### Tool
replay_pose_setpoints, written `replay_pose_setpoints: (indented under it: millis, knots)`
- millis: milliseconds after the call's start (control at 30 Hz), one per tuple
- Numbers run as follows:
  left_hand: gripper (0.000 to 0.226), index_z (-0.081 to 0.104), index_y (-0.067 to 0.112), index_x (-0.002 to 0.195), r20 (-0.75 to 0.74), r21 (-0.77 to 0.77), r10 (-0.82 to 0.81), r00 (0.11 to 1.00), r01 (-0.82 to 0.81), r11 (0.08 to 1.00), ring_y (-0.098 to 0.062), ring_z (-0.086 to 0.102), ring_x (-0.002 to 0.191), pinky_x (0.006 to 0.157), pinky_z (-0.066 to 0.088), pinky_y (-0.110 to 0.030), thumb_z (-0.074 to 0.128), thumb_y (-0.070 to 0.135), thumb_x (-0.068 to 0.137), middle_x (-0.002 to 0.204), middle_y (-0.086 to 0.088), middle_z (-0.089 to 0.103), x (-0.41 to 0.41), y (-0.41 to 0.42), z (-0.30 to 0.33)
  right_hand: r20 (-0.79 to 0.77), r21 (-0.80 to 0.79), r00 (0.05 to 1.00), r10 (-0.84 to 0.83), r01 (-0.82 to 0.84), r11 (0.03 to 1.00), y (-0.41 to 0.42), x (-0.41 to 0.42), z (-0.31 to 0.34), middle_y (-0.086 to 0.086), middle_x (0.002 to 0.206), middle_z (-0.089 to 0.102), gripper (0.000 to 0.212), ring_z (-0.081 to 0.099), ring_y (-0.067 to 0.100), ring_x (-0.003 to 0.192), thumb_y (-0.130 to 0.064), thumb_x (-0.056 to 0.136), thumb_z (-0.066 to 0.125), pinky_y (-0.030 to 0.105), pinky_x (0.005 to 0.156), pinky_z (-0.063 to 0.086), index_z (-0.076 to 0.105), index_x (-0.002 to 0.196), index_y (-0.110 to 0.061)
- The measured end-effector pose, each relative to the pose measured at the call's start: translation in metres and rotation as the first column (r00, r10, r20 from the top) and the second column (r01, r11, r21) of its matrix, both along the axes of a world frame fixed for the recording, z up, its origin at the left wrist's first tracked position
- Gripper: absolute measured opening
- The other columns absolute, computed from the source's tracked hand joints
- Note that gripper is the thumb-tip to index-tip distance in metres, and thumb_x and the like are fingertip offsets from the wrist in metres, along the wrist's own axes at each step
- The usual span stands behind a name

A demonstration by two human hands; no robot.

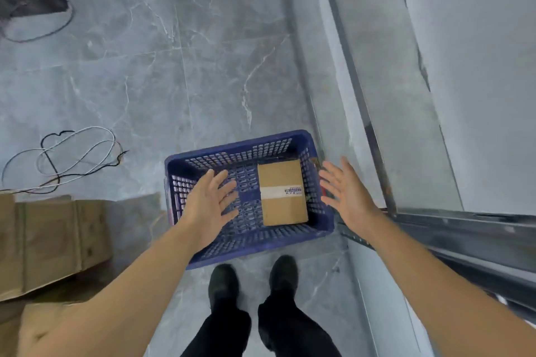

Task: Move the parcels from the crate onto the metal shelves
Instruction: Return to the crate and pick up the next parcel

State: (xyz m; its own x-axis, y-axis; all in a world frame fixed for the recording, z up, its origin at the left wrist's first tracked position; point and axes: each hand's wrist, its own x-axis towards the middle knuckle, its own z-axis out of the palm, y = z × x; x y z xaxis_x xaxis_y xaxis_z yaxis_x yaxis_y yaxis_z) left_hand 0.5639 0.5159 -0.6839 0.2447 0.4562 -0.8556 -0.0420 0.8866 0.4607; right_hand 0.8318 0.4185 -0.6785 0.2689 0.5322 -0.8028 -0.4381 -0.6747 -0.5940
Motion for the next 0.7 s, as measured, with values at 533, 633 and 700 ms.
replay_pose_setpoints:
  millis: [533,633,700]
  knots:
    - [0.066,0.025,0.031,0.168,-0.081,-0.083,-0.161,0.984,0.154,0.985,-0.023,0.018,0.164,0.131,0.012,-0.057,0.031,0.059,0.109,0.178,0.003,0.023,0.035,-0.021,-0.245,0.112,-0.279,0.966,0.233,-0.194,0.940,-0.003,-0.016,-0.264,0.005,0.161,0.048,0.079,0.041,0.025,0.149,-0.085,0.084,0.045,0.052,0.127,0.024,0.057,0.144,-0.034]
    - [0.070,0.021,0.028,0.169,-0.080,-0.104,-0.166,0.983,0.157,0.982,-0.023,0.017,0.164,0.131,0.013,-0.056,0.034,0.059,0.108,0.179,0.002,0.019,0.046,-0.021,-0.259,0.060,-0.244,0.968,0.244,-0.223,0.944,0.001,-0.012,-0.281,-0.005,0.170,0.034,0.083,0.028,0.018,0.156,-0.081,0.092,0.043,0.049,0.130,0.014,0.036,0.162,-0.037]
    - [0.072,0.019,0.027,0.170,-0.085,-0.116,-0.169,0.982,0.158,0.981,-0.023,0.016,0.164,0.131,0.013,-0.055,0.036,0.059,0.108,0.179,0.002,0.017,0.052,-0.020,-0.267,0.039,-0.220,0.976,0.214,-0.200,0.955,0.001,-0.009,-0.292,-0.009,0.173,0.026,0.086,0.021,0.014,0.159,-0.081,0.092,0.044,0.047,0.130,0.009,0.027,0.165,-0.037]
